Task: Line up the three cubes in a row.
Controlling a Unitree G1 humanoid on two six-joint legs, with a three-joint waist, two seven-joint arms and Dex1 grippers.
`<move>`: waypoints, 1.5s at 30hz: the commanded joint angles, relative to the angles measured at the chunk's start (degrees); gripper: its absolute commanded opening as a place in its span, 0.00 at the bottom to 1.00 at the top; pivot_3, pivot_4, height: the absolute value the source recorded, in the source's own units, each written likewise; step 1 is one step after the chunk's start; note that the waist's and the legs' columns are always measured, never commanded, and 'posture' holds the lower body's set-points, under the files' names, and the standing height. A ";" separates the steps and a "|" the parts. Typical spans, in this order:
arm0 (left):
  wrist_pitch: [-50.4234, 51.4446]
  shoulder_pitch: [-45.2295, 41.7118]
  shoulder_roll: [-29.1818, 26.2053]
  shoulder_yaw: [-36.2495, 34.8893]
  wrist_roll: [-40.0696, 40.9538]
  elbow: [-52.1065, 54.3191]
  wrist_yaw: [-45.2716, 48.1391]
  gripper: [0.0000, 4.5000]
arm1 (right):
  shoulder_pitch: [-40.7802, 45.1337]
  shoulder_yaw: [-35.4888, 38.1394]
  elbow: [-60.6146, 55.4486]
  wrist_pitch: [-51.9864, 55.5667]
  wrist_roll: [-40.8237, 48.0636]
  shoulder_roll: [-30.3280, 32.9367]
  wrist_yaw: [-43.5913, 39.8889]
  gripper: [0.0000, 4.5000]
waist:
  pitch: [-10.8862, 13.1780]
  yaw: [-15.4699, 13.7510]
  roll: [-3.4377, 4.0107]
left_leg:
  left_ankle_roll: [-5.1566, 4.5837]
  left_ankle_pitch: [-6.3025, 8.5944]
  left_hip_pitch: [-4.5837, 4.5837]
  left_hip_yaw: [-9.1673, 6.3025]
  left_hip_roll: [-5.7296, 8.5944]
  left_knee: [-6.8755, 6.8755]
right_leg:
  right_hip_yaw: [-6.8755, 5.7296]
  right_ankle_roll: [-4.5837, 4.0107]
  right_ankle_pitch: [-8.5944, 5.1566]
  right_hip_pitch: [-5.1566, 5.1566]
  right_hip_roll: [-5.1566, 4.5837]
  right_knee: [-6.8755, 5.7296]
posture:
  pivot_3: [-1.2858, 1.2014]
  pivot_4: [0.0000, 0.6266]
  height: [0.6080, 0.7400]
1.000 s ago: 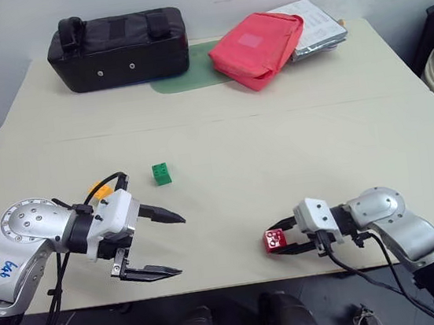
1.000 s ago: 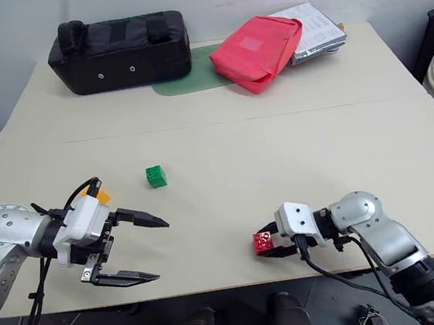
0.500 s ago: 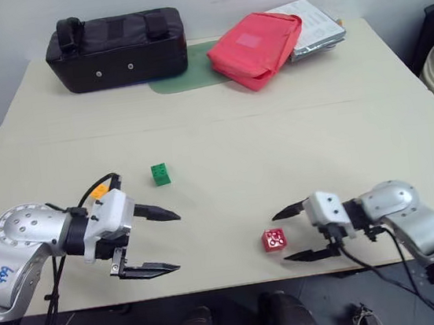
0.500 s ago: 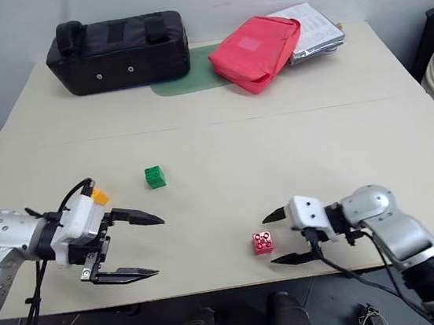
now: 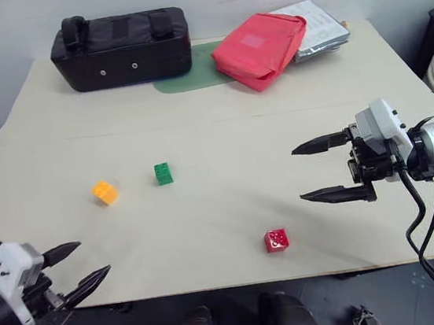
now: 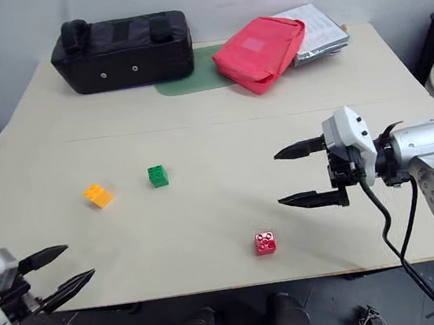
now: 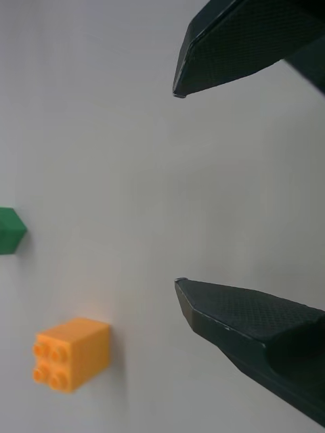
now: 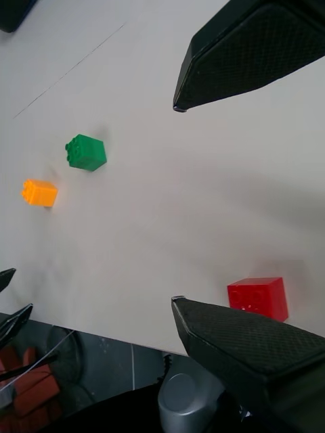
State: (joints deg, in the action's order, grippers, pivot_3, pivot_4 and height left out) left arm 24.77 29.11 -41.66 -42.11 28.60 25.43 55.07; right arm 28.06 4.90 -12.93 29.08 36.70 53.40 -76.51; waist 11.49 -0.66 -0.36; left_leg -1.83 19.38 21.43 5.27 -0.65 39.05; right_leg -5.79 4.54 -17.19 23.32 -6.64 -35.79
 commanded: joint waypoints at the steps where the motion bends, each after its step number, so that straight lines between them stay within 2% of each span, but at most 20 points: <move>1: -2.70 -3.09 -3.08 -0.45 -0.46 -2.23 0.99 1.00 | 1.17 0.69 -0.97 0.42 1.10 -0.57 0.62 1.00 | 0.00 -0.32 -0.01 | 0.01 0.01 0.00 -0.03 0.00 0.00 | -0.01 -0.01 0.01 -0.01 0.00 -0.01 | 0.52 0.24 1.00; 6: -3.32 -14.21 -9.84 6.24 -0.57 -7.65 3.60 1.00 | 0.83 0.82 -2.23 0.83 1.41 -0.92 1.68 1.00 | -0.01 -0.35 0.02 | 0.05 0.02 0.01 -0.02 -0.01 -0.02 | 0.00 -0.05 0.02 0.04 -0.01 -0.04 | 0.52 0.24 1.00; 9: -6.13 -26.17 -14.40 14.85 -2.72 -14.51 6.95 1.00 | 0.25 1.46 -3.84 1.73 2.04 -0.97 2.65 1.00 | -0.01 -0.31 0.04 | 0.06 0.01 0.03 0.01 -0.01 -0.03 | -0.02 -0.05 0.02 0.06 0.00 -0.07 | 0.52 0.24 1.00; 12: -9.26 -43.12 -16.02 28.34 -8.37 -24.30 11.56 1.00 | -1.89 2.14 -6.28 1.75 1.42 -0.65 4.21 1.00 | -0.02 -0.43 0.05 | 0.07 -0.01 0.03 0.06 0.01 -0.01 | -0.10 -0.04 0.02 0.06 0.03 -0.13 | 0.52 0.24 1.00; 16: -12.80 -59.70 -13.05 40.13 -15.80 -37.11 14.01 1.00 | -4.43 3.35 -9.77 3.01 2.42 -0.66 6.57 1.00 | -0.03 -0.36 0.04 | 0.01 -0.08 0.12 0.31 0.02 0.02 | -0.26 0.06 0.07 0.17 0.21 -0.31 | 0.52 0.24 1.00; 20: -14.43 -72.01 -8.23 48.35 -22.32 -49.82 15.26 1.00 | -6.79 5.09 -13.18 4.99 4.12 -0.52 9.16 1.00 | -0.01 -0.34 0.00 | -0.09 -0.09 0.12 0.60 0.02 0.04 | -0.34 0.18 0.14 0.21 0.40 -0.28 | 0.52 0.24 1.00; 25: -18.52 -81.67 -1.53 53.42 -27.79 -63.36 14.74 1.00 | -9.65 6.29 -17.63 6.99 6.13 -0.55 12.38 1.00 | 0.01 -0.66 -0.06 | -0.17 -0.11 0.13 0.66 0.00 0.14 | -0.24 0.29 0.20 0.22 0.65 -0.25 | 0.52 0.24 1.00; 31: -22.46 -86.04 3.59 53.43 -29.25 -72.72 14.14 1.00 | -10.16 6.52 -18.17 7.23 6.40 -0.40 14.43 1.00 | 0.02 -0.59 -0.10 | -0.21 -0.11 0.14 0.66 0.00 0.17 | -0.21 0.33 0.22 0.22 0.40 -0.24 | 0.52 0.24 1.00; 32: -22.53 -86.61 4.18 53.28 -29.27 -73.99 14.33 0.91 | -10.21 6.45 -18.18 7.18 6.29 -0.37 14.69 1.00 | 0.02 -0.65 -0.11 | -0.20 -0.11 0.14 0.65 0.00 0.17 | -0.23 0.33 0.22 0.22 0.38 -0.24 | 0.52 0.24 1.00; 35: -24.17 -86.47 4.16 54.64 -30.93 -75.43 16.00 0.75 | -10.24 6.39 -18.37 7.10 6.37 -0.27 15.16 1.00 | 0.02 -0.58 -0.12 | -0.22 -0.11 0.15 0.65 0.01 0.19 | -0.25 0.33 0.22 0.21 0.37 -0.24 | 0.52 0.24 1.00; 41: -24.58 -85.74 4.21 54.14 -31.05 -73.78 18.41 0.33 | -10.87 6.68 -18.20 5.89 5.33 0.06 15.26 1.00 | 0.02 -0.62 -0.13 | -0.22 -0.11 0.16 0.64 0.01 0.20 | -0.26 0.33 0.23 0.21 0.36 -0.24 | 0.52 0.24 1.00; 43: -23.97 -84.21 3.46 54.14 -30.20 -70.08 20.84 0.33 | -11.02 6.74 -18.22 5.70 5.21 0.16 15.21 1.00 | 0.02 -0.62 -0.13 | -0.23 -0.11 0.16 0.63 0.02 0.20 | -0.26 0.33 0.23 0.21 0.35 -0.24 | 0.52 0.24 1.00; 45: -19.79 -80.76 2.31 53.92 -27.58 -61.07 24.88 0.33 | -11.29 6.94 -18.28 5.50 5.11 0.30 15.07 1.00 | 0.02 -0.59 -0.13 | -0.22 -0.11 0.16 0.62 0.01 0.20 | -0.26 0.33 0.23 0.21 0.33 -0.24 | 0.52 0.24 1.00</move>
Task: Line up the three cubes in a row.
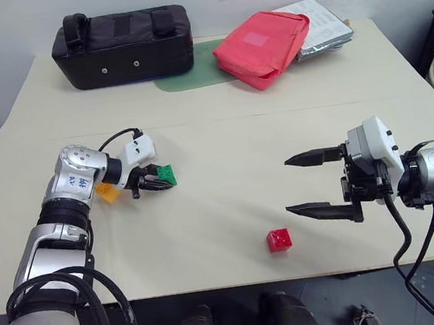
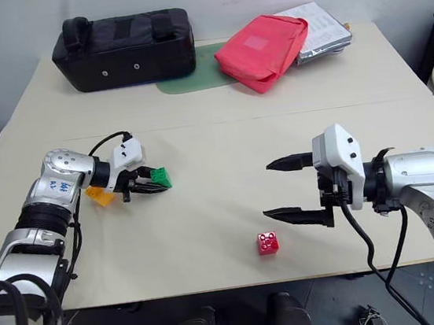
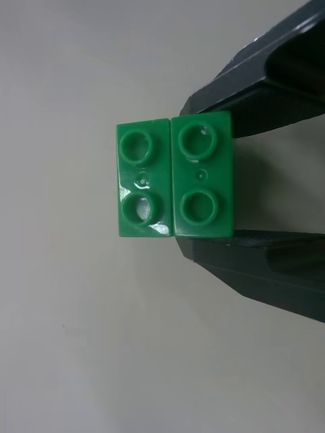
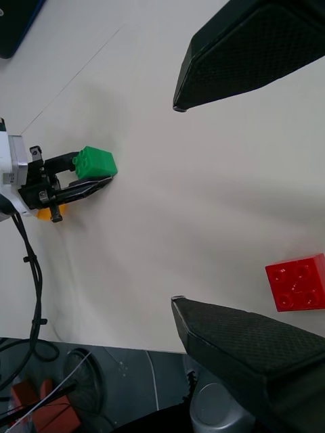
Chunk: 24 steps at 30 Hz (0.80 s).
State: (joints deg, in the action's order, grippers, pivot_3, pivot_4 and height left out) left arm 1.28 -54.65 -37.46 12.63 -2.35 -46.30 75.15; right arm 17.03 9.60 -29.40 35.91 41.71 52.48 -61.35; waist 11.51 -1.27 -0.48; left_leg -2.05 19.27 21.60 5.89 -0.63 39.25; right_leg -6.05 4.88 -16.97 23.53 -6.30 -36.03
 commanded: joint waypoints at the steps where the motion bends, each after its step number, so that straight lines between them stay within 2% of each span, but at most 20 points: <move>1: 6.13 5.25 -2.58 -0.83 4.63 16.24 6.36 0.33 | -0.51 2.33 -1.83 -1.45 -0.06 1.35 -0.21 1.00 | 0.00 0.05 0.00 | 0.00 0.00 0.01 -0.01 0.00 0.00 | 0.01 0.00 0.00 0.00 -0.02 0.01 | 0.52 0.24 1.00; 4: 13.14 13.45 -4.93 -0.33 7.61 34.20 8.21 0.33 | -2.25 2.58 -2.42 -2.33 -0.54 2.16 -1.14 1.00 | 0.00 0.20 0.01 | 0.00 0.00 0.02 -0.05 0.00 0.00 | 0.03 0.00 0.00 0.00 -0.04 0.02 | 0.52 0.24 1.00; 6: 19.61 20.51 -5.30 -0.26 9.35 47.77 5.47 0.33 | -5.27 2.87 -3.49 -3.02 -0.80 3.76 -3.29 1.00 | 0.00 0.20 0.00 | 0.00 0.00 0.01 -0.14 -0.01 0.00 | 0.17 0.00 0.00 -0.07 -0.08 0.04 | 0.52 0.24 1.00; 9: 26.83 26.31 -5.30 -0.47 10.15 59.36 1.15 0.33 | -9.22 3.39 -4.70 -4.13 -0.86 5.59 -6.09 1.00 | 0.00 0.08 0.00 | 0.01 -0.01 0.01 -0.30 -0.01 0.02 | 0.29 -0.01 0.00 -0.17 -0.12 0.07 | 0.52 0.24 1.00; 12: 30.84 29.10 -5.06 0.03 9.84 65.27 -2.55 0.33 | -11.86 3.01 -4.91 -6.03 -2.22 6.70 -8.37 1.00 | 0.00 -0.24 0.00 | 0.00 -0.03 0.01 -0.43 0.00 0.24 | 0.24 -0.02 -0.01 -0.25 -0.15 0.14 | 0.52 0.24 1.00; 19: 36.09 31.13 -4.14 3.58 9.30 70.50 -8.20 0.33 | -12.74 1.07 -5.52 -7.17 -3.23 6.62 -9.58 1.00 | 0.00 -0.08 0.01 | -0.01 0.01 -0.26 -0.54 0.00 0.22 | 0.22 -0.07 -0.04 -0.58 -0.19 0.19 | 0.52 0.24 1.00; 24: 35.12 32.04 -4.38 6.59 8.38 71.99 -9.91 0.33 | -13.85 0.99 -5.54 -7.98 -4.19 7.43 -10.62 1.00 | 0.00 -0.14 0.01 | -0.01 0.01 -0.25 -0.57 -0.01 0.22 | 0.18 -0.07 -0.04 -0.62 -0.21 0.25 | 0.52 0.24 1.00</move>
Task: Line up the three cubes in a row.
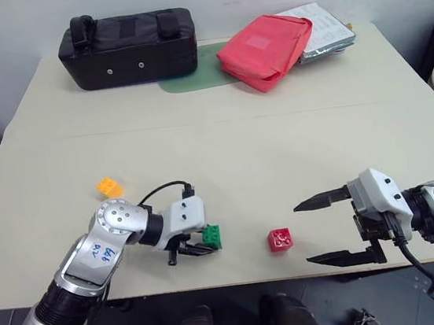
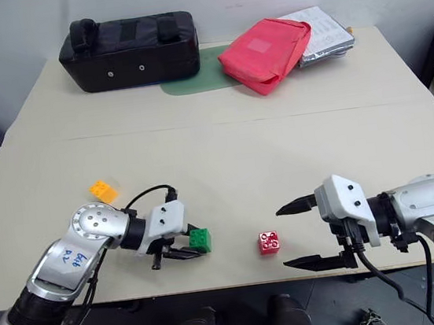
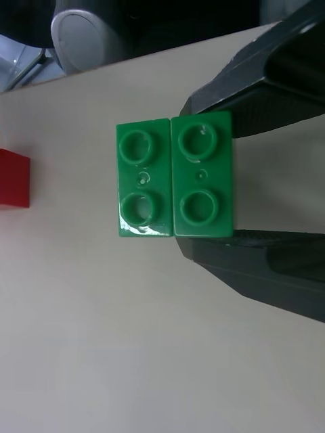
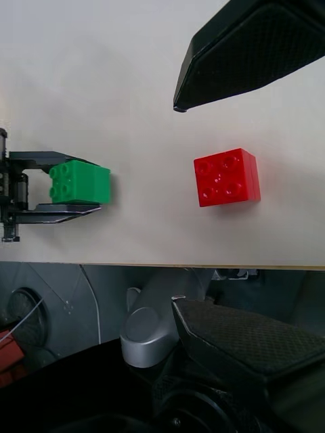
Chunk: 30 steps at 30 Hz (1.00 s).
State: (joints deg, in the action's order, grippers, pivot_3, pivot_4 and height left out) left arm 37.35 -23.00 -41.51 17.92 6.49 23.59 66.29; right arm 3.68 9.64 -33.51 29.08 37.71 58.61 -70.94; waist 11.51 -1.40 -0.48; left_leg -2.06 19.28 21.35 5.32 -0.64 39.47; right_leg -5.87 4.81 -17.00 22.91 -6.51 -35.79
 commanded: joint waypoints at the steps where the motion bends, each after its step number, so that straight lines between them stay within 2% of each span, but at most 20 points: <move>1: -1.24 0.30 -0.21 1.84 -0.78 1.76 -1.53 0.33 | -0.65 1.08 -1.36 -1.26 -0.23 1.39 -1.20 1.00 | 0.00 -0.03 0.00 | 0.00 0.00 0.00 0.00 0.00 0.00 | 0.00 0.00 0.00 0.00 0.00 0.01 | 0.52 0.24 1.00; 22: -5.81 0.80 -0.89 5.34 -2.57 -0.55 -3.91 0.33 | -0.43 0.61 -1.43 -1.33 -1.08 0.67 0.07 1.00 | 0.00 -0.03 0.00 | -0.01 0.01 -0.10 -0.11 0.00 -0.01 | -0.08 -0.01 0.00 -0.20 -0.04 0.12 | 0.52 0.24 1.00; 24: -5.40 0.81 -0.96 5.00 -2.26 -0.60 -4.00 0.50 | 0.08 0.38 -1.04 -1.40 -1.15 0.57 0.15 1.00 | 0.00 0.00 0.00 | -0.01 0.01 -0.11 -0.11 0.00 -0.01 | -0.08 -0.01 0.00 -0.20 -0.04 0.12 | 0.52 0.24 1.00; 30: -4.22 0.43 -0.93 4.14 -1.15 -0.29 -3.89 0.89 | 1.17 -0.28 -0.10 -1.67 -1.55 0.35 0.05 1.00 | 0.00 -0.10 0.00 | -0.01 0.01 -0.12 -0.14 0.00 -0.02 | -0.10 -0.01 0.00 -0.24 -0.06 0.16 | 0.52 0.24 1.00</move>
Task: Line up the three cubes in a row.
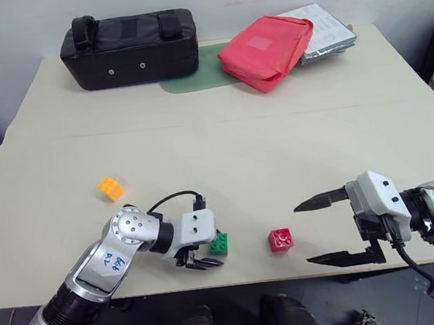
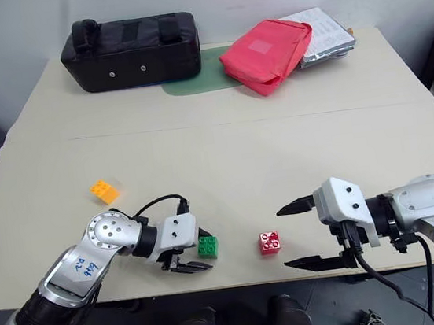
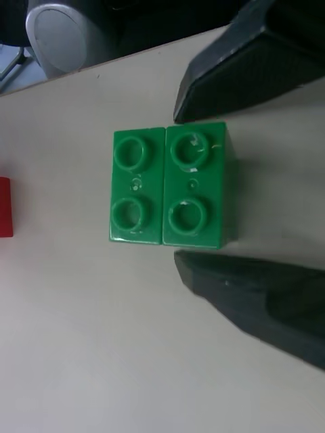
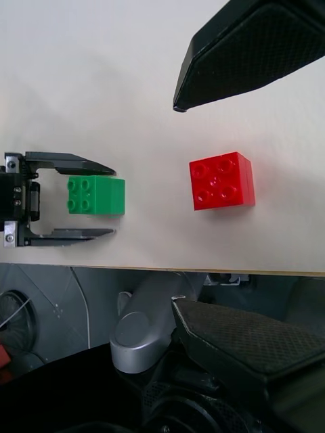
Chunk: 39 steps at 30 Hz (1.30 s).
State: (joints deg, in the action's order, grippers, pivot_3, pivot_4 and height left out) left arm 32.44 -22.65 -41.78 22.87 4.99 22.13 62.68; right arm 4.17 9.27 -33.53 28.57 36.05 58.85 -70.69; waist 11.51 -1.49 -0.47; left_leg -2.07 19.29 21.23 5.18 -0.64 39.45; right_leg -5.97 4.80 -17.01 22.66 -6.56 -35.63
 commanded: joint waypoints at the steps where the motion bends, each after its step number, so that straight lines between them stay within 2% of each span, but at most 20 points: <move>1: 0.88 0.04 -0.69 -1.02 0.56 1.28 -0.30 0.96 | 0.79 0.01 0.06 -1.23 0.00 0.06 -0.27 1.00 | 0.00 0.00 0.00 | 0.00 0.00 0.00 -0.01 0.00 0.00 | 0.00 0.00 0.00 0.00 0.00 0.00 | 0.52 0.24 1.00; 2: 1.63 0.08 -0.91 -1.96 1.18 1.68 -0.43 0.99 | 0.99 -0.10 0.21 -1.32 -0.12 0.04 -0.38 1.00 | 0.00 0.01 0.00 | 0.00 0.00 0.00 -0.01 0.00 0.00 | -0.01 0.00 0.00 0.00 0.00 0.00 | 0.52 0.24 1.00; 7: 4.45 1.81 -3.56 -9.37 5.19 3.60 -0.83 0.99 | 3.01 -0.77 1.81 -1.78 -0.29 -0.04 -1.18 1.00 | 0.00 0.22 0.00 | 0.01 0.00 0.00 -0.02 0.00 -0.03 | -0.02 -0.01 -0.01 0.02 0.00 0.01 | 0.52 0.24 1.00; 12: 4.96 10.70 -7.38 -26.01 11.68 5.54 -1.71 0.99 | 8.16 -1.69 5.06 -0.20 2.18 -1.33 -1.46 1.00 | 0.01 0.97 0.02 | 0.07 0.02 -0.02 -0.01 -0.04 -0.14 | -0.02 -0.06 -0.03 0.06 0.00 0.06 | 0.52 0.24 1.00; 13: 6.31 14.10 -7.10 -32.68 15.19 6.22 -1.00 0.99 | 9.74 -2.24 6.05 0.23 2.61 -1.71 -1.70 1.00 | 0.01 0.99 0.02 | 0.07 0.02 -0.02 -0.02 -0.04 -0.15 | -0.03 -0.06 -0.03 0.06 0.00 0.07 | 0.52 0.24 1.00; 16: 7.32 21.89 -6.76 -44.98 20.64 7.27 0.03 0.99 | 12.82 -3.63 8.46 0.71 2.85 -2.24 -2.69 1.00 | 0.02 1.55 0.02 | 0.09 0.03 -0.02 -0.05 -0.05 -0.19 | -0.05 -0.07 -0.04 0.05 -0.01 0.12 | 0.52 0.24 1.00; 20: 5.21 33.02 -5.20 -56.20 19.09 4.98 -2.84 0.99 | 16.32 -5.08 11.45 0.91 3.34 -3.16 -4.66 1.00 | 0.02 1.61 0.04 | 0.13 0.05 -0.03 -0.05 -0.05 -0.22 | -0.06 -0.08 -0.05 0.05 -0.02 0.16 | 0.52 0.24 1.00; 24: -1.59 40.42 -2.65 -61.89 13.85 -1.48 -8.33 0.99 | 19.28 -5.84 13.37 1.15 3.71 -4.03 -5.81 1.00 | 0.03 1.43 0.04 | 0.14 0.11 -0.03 -0.07 -0.05 -0.25 | -0.07 -0.10 -0.05 0.06 -0.04 0.18 | 0.52 0.24 1.00; 27: -4.16 41.34 -1.80 -63.02 12.77 -4.48 -11.35 0.99 | 20.87 -6.13 14.34 1.49 3.77 -4.52 -6.24 1.00 | 0.03 1.41 0.04 | 0.15 0.20 -0.02 -0.06 -0.05 -0.28 | -0.06 -0.11 -0.06 0.12 -0.07 0.17 | 0.52 0.24 1.00; 31: -5.55 36.10 -3.18 -58.62 12.79 -8.16 -12.72 0.99 | 21.53 -6.42 14.55 1.50 3.40 -5.10 -6.34 1.00 | 0.03 0.84 0.04 | 0.18 0.27 0.00 -0.07 -0.04 -0.30 | -0.05 -0.13 -0.07 0.14 -0.13 0.18 | 0.52 0.24 1.00; 33: -7.43 31.09 -4.91 -55.16 11.64 -13.46 -12.47 0.99 | 21.28 -6.11 13.95 1.78 3.56 -5.13 -6.12 1.00 | 0.02 0.83 0.06 | 0.43 0.41 0.00 -0.05 -0.04 -0.32 | -0.03 -0.14 -0.06 0.18 -0.13 0.18 | 0.52 0.24 1.00; 39: -12.03 14.11 -9.68 -42.44 7.47 -30.63 -9.66 0.99 | 19.46 -4.44 11.31 1.91 3.61 -5.10 -3.83 1.00 | 0.02 1.16 0.07 | 0.24 0.24 0.10 0.08 -0.04 -0.40 | -0.03 -0.19 -0.09 0.44 -0.10 0.03 | 0.52 0.24 1.00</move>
State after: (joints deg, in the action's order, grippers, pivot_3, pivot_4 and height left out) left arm 22.07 -7.28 -50.44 -21.18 13.33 -6.29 51.91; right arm 23.78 2.90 -20.17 30.98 39.04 53.54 -75.25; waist 11.53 -0.33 -0.41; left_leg -1.84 19.53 21.36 5.30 -0.68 39.03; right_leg -6.01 4.61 -17.09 23.15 -6.67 -35.61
